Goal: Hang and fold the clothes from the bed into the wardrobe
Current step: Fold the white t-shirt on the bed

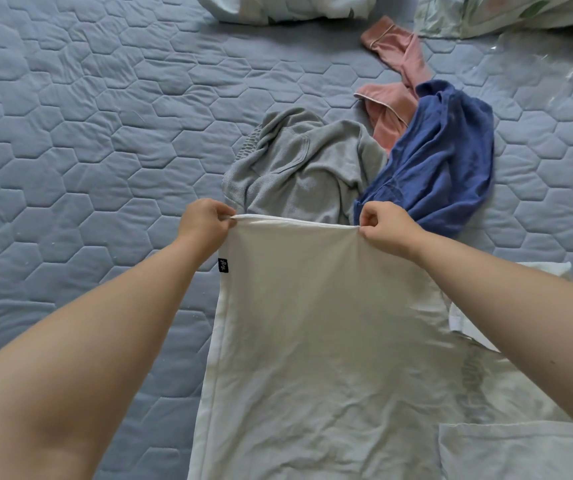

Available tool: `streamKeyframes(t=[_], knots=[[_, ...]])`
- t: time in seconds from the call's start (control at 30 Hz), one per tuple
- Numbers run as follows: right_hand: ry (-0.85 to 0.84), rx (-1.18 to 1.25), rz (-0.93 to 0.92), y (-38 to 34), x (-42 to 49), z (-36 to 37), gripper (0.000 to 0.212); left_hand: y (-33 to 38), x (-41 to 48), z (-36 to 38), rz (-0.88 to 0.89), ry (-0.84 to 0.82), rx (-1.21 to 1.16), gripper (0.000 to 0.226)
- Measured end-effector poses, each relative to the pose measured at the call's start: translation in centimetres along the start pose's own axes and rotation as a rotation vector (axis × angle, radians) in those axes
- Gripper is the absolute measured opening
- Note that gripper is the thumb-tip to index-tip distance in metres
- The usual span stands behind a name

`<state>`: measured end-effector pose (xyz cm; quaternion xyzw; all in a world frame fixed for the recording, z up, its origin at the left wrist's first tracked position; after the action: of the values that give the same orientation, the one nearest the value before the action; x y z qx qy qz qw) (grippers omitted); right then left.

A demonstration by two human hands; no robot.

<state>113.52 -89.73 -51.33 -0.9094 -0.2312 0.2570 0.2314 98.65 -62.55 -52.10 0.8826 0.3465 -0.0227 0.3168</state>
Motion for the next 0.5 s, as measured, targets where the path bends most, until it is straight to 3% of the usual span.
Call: streamKeyframes(t=[0.13, 0.23, 0.3, 0.37, 0.43, 0.5], knots=[[-0.185, 0.054, 0.029, -0.5, -0.7, 0.1, 0.014, 0.7, -0.1, -0.5, 0.046, -0.041, 0.039, 0.019], [-0.459, -0.193, 0.069, 0.1, -1.5, 1.2, 0.023, -0.4, -0.4, 0.5, -0.071, -0.214, -0.294, 0.015], [-0.505, -0.362, 0.083, 0.6, -1.1, 1.2, 0.027, -1.0, -0.6, 1.3, -0.136, -0.295, -0.396, 0.012], [-0.368, -0.400, 0.065, 0.4, 0.4, 0.6, 0.024, -1.2, 0.1, 0.9, -0.122, -0.221, -0.256, 0.015], [-0.048, -0.394, 0.021, -0.2, 2.0, -1.3, 0.020, -1.3, 0.8, -0.5, -0.139, 0.000, -0.094, 0.011], [0.200, -0.391, 0.026, -0.1, 2.3, -2.6, 0.024, -1.0, 0.5, -0.6, -0.172, 0.147, -0.021, 0.030]])
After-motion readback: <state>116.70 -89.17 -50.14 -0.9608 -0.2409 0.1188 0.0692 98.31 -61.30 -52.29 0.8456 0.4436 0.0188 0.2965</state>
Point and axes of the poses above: each hand's wrist, its own x-axis towards the middle knuckle, its own z-axis out of the palm, y = z × x, the point moved 10 cm from there along x, towards the middle knuckle
